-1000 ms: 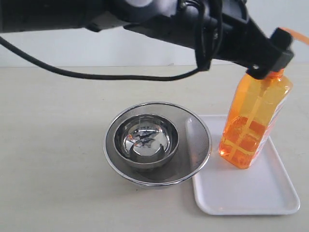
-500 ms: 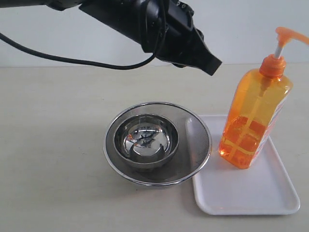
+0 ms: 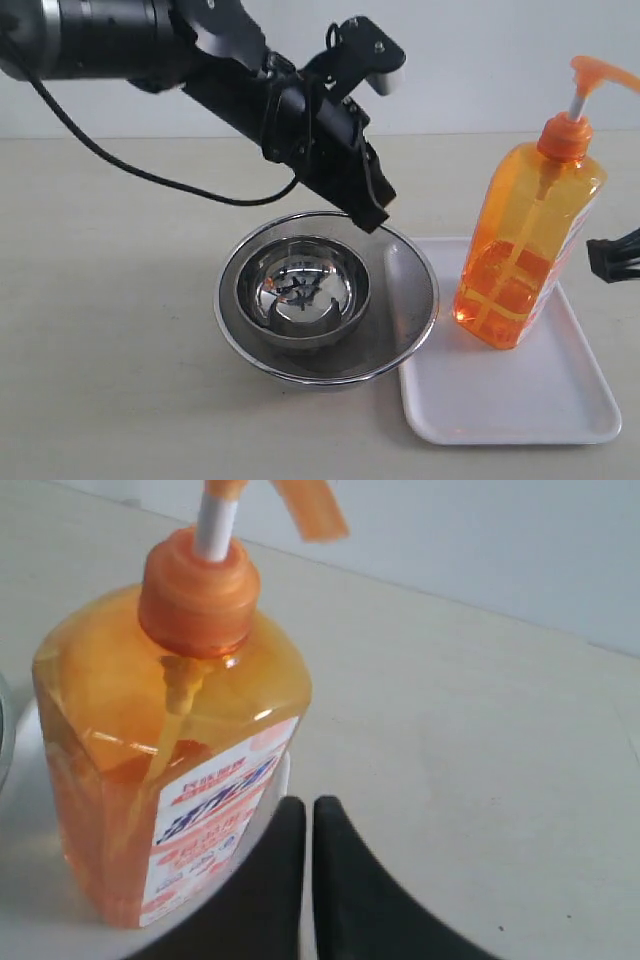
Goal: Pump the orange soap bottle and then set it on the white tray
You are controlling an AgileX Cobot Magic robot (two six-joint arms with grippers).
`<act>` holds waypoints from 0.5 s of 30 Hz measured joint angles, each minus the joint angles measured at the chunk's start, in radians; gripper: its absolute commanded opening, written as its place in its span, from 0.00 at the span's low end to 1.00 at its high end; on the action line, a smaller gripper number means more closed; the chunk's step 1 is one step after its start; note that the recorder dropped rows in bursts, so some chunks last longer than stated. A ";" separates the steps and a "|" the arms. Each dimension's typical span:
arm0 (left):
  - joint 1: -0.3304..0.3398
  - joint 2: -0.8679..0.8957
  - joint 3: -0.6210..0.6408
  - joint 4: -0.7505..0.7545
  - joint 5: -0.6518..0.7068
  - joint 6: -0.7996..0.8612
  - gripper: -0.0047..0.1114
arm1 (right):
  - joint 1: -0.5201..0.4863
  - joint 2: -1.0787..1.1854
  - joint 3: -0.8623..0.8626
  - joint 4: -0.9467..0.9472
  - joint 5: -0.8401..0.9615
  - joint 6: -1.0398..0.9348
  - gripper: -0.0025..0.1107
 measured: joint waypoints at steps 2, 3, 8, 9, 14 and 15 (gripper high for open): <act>0.032 0.046 0.045 -0.335 0.035 0.303 0.08 | 0.000 0.000 0.070 -0.107 -0.031 0.173 0.02; 0.046 0.059 0.070 -0.495 0.064 0.480 0.08 | 0.000 0.000 0.109 -0.179 -0.040 0.275 0.02; 0.105 0.063 0.110 -0.863 0.118 0.882 0.08 | 0.000 0.000 0.244 -0.487 -0.044 0.729 0.02; 0.116 0.068 0.110 -0.901 0.121 0.919 0.08 | 0.000 0.000 0.261 -0.514 -0.037 0.779 0.02; 0.136 0.118 0.110 -1.055 0.174 1.038 0.08 | 0.000 0.000 0.269 -0.536 0.008 0.864 0.02; 0.136 0.132 0.110 -1.074 0.186 1.054 0.08 | 0.000 0.000 0.269 -0.538 0.012 0.869 0.02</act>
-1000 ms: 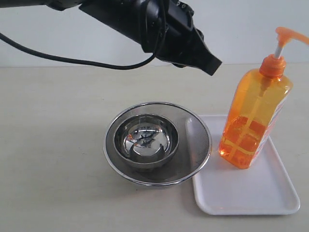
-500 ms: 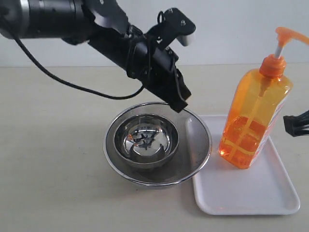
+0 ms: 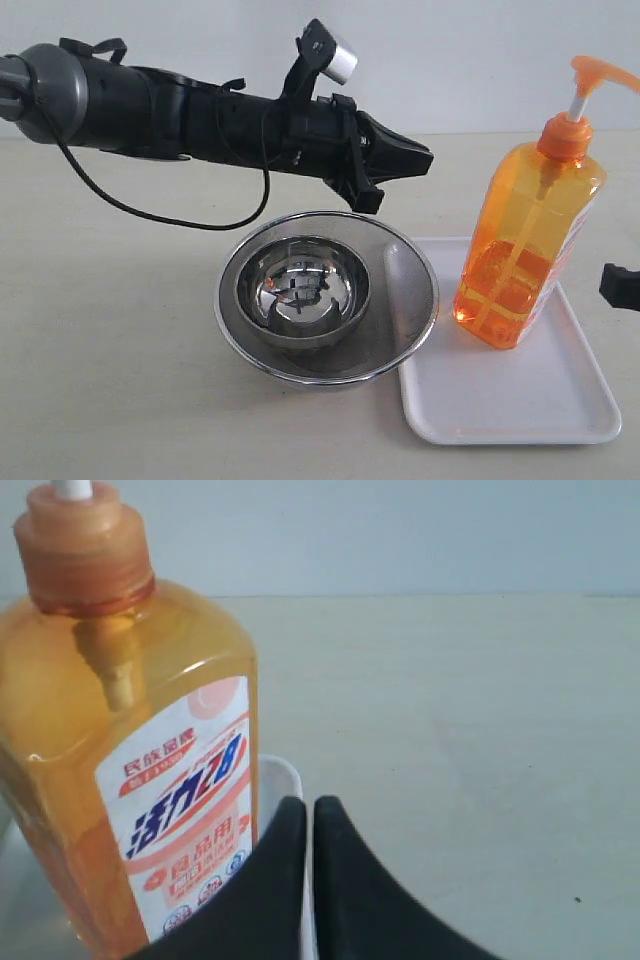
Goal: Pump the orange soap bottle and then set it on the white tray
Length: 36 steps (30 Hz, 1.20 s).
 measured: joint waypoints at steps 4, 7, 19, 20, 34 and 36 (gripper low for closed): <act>0.000 0.043 0.000 -0.022 0.028 0.036 0.08 | 0.000 0.000 -0.012 -0.002 0.005 0.007 0.02; 0.000 0.067 0.000 -0.025 0.046 0.042 0.08 | 0.000 0.000 -0.066 -0.002 0.005 -0.035 0.02; 0.000 0.071 0.000 -0.032 0.082 0.044 0.08 | -0.184 0.000 -0.366 0.143 -0.037 -0.466 0.02; 0.000 0.071 0.000 -0.032 0.082 0.044 0.08 | -0.251 0.000 -0.373 0.171 -0.083 -0.497 0.02; 0.000 0.071 -0.002 -0.032 0.082 0.044 0.08 | -0.902 0.263 -0.329 0.248 -1.066 -0.543 0.02; 0.000 0.071 -0.012 -0.032 0.082 0.044 0.08 | -0.937 0.280 -0.304 0.233 -1.117 -0.543 0.02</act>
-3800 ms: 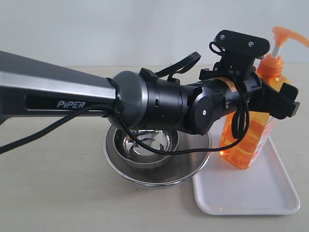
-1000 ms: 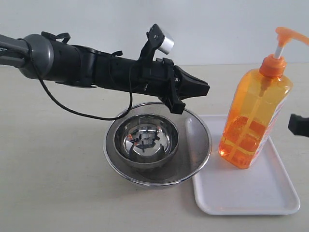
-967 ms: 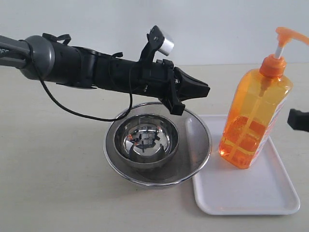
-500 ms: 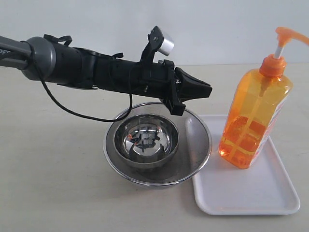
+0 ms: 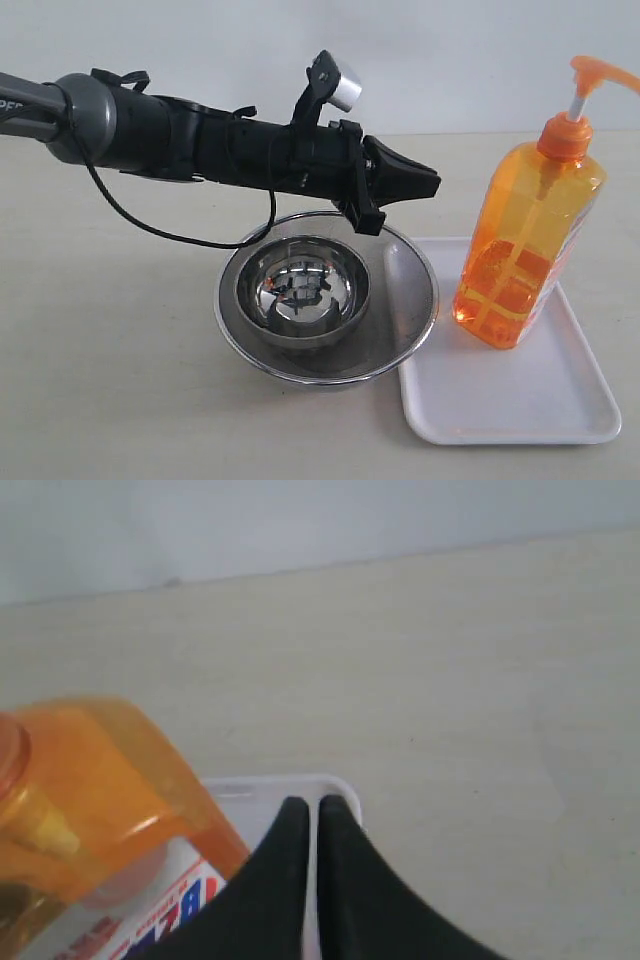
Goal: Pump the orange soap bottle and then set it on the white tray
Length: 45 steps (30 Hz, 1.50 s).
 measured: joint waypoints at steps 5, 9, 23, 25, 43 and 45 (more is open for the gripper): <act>0.000 0.008 -0.058 -0.002 0.000 -0.026 0.08 | -0.015 0.002 0.027 -0.016 -0.111 -0.024 0.02; -0.006 0.043 -0.095 -0.004 0.002 -0.060 0.08 | -0.015 0.028 0.029 0.031 -0.208 -0.087 0.02; -0.071 0.077 -0.106 -0.002 0.031 -0.081 0.08 | -0.018 0.178 0.030 0.167 -0.318 -0.242 0.02; -0.075 0.077 -0.106 -0.002 0.031 -0.081 0.08 | -0.018 0.183 0.030 0.183 -0.318 -0.261 0.02; -0.083 0.065 -0.106 0.095 0.043 -0.154 0.08 | -0.018 0.167 0.030 0.225 -0.247 -0.335 0.02; -0.033 0.028 -0.106 0.162 0.035 -0.204 0.08 | -0.018 0.108 0.030 0.224 -0.210 -0.337 0.02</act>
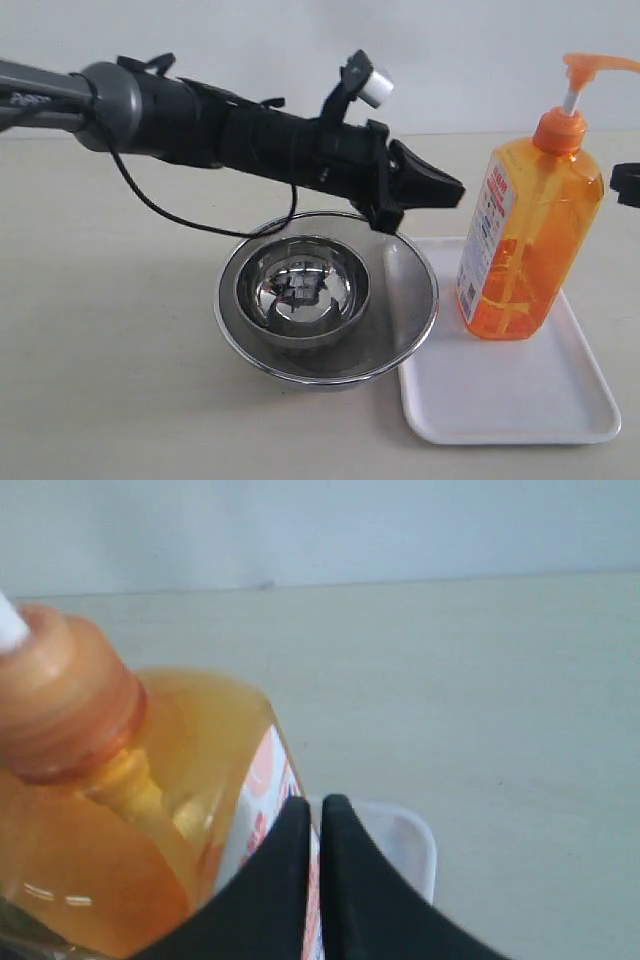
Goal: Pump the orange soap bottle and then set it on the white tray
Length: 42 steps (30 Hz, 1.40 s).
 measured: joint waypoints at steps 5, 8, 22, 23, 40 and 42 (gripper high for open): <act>0.109 -0.196 0.054 0.125 -0.119 -0.117 0.08 | 0.000 -0.328 0.002 -0.140 0.056 0.146 0.02; 0.113 -0.331 0.148 0.148 -0.269 -0.152 0.08 | 0.000 -0.460 0.002 -0.328 0.052 0.297 0.02; 0.113 -0.732 0.438 0.102 -0.605 -0.185 0.08 | 0.000 -0.847 0.002 -0.468 -0.051 0.564 0.02; 0.113 -0.732 0.438 0.102 -0.606 -0.185 0.08 | 0.000 -0.848 0.002 -0.468 -0.051 0.564 0.02; 0.113 -0.732 0.438 0.102 -0.607 -0.185 0.08 | 0.144 -0.967 0.002 -0.474 0.096 0.585 0.02; 0.113 -0.732 0.438 0.102 -0.607 -0.185 0.08 | 0.196 -1.017 0.002 -0.474 0.123 0.598 0.02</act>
